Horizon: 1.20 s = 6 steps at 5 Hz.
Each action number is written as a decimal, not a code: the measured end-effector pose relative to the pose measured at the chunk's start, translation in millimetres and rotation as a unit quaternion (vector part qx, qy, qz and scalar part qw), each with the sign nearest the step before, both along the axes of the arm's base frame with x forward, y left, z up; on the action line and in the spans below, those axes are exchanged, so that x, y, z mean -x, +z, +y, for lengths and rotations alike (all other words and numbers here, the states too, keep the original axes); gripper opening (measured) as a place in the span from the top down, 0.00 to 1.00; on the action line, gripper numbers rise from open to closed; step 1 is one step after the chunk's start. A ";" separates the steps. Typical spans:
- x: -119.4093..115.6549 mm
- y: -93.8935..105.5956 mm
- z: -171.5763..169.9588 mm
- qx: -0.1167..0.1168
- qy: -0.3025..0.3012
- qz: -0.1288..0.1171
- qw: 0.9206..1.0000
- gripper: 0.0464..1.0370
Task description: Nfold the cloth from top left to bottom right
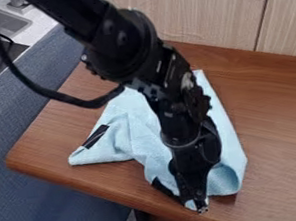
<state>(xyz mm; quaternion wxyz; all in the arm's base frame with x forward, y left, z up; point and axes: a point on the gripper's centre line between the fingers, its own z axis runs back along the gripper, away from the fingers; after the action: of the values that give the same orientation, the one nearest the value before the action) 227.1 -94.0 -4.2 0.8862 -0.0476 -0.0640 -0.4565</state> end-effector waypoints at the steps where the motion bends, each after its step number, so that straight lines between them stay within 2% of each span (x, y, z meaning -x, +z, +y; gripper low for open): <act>1: 0.1 -0.4 3.1 0.000 0.005 0.004 1.000 0.79; 2: 1.9 -0.8 3.5 -0.006 -0.003 0.008 1.000 0.51; 3: -0.6 6.7 2.7 -0.011 -0.009 -0.002 1.000 0.20; 4: -3.4 14.7 -3.5 -0.012 -0.030 0.000 0.999 0.03; 6: -12.0 67.8 -14.5 -0.007 -0.057 -0.045 0.997 0.04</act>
<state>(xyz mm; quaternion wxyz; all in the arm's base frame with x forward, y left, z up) 239.0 -108.4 63.6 0.8553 -0.0241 -0.0975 -0.5084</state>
